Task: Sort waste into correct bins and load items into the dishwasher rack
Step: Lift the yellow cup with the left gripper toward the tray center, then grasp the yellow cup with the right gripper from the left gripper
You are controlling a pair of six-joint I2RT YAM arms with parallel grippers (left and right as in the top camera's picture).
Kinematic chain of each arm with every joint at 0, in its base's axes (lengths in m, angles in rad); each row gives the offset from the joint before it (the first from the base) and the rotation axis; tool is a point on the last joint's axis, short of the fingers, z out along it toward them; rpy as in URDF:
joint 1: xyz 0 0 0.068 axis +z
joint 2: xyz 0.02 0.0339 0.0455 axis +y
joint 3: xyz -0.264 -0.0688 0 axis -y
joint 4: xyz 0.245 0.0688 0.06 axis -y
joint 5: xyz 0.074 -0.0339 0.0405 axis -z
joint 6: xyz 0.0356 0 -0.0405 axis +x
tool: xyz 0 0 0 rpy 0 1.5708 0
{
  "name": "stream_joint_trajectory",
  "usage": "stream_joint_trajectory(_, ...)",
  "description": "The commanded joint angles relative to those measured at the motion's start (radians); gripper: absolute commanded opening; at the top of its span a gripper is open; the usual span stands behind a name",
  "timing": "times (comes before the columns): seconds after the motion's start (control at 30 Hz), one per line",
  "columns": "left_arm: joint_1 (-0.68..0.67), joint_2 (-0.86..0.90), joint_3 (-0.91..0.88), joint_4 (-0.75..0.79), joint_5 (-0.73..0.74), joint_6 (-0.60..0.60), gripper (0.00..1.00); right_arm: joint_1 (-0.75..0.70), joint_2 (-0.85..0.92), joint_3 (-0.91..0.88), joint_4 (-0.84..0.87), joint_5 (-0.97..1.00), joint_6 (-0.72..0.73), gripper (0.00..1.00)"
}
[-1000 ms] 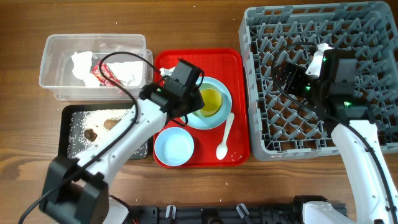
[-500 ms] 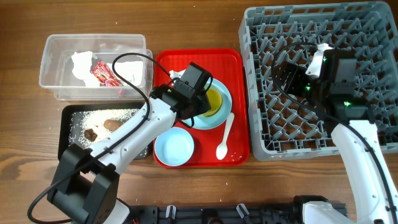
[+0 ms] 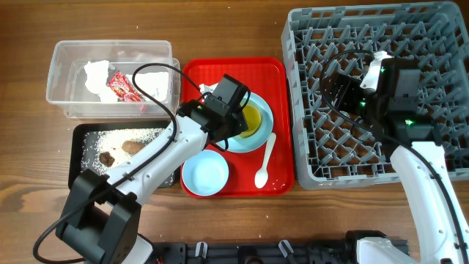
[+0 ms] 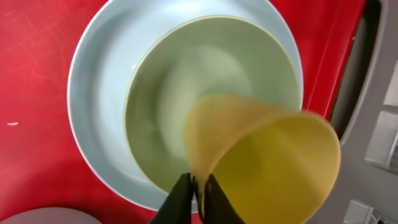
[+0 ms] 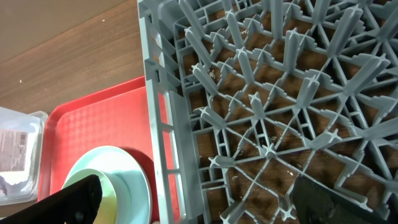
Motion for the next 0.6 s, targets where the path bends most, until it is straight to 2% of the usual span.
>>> stream_joint_trajectory(0.0,-0.003,0.002,-0.012,0.019,-0.002,0.009,0.04,-0.001,-0.013,0.016,0.003,-0.004,-0.01,1.0)
stream_joint_trajectory(0.2,0.043,-0.068,-0.012,0.023,0.031,0.01,0.04,-0.001,-0.013,0.016,0.003,-0.004,-0.01,1.0)
stream_joint_trajectory(0.33,0.11,-0.18,-0.012,0.024,0.229,0.06,0.04,-0.001,-0.013,0.016,0.009,-0.005,0.101,1.0)
stream_joint_trajectory(0.43,0.216,-0.299,-0.012,0.024,0.499,0.126,0.04,-0.001,-0.013,0.016,-0.005,-0.031,0.304,1.0)
stream_joint_trajectory(0.5,0.293,-0.35,-0.012,0.016,0.663,0.184,0.04,-0.001,-0.013,0.016,-0.037,-0.094,0.353,1.0)
stream_joint_trajectory(0.57,0.394,-0.388,-0.012,-0.002,0.91,0.266,0.04,-0.001,-0.013,0.016,-0.037,-0.232,0.296,1.0)
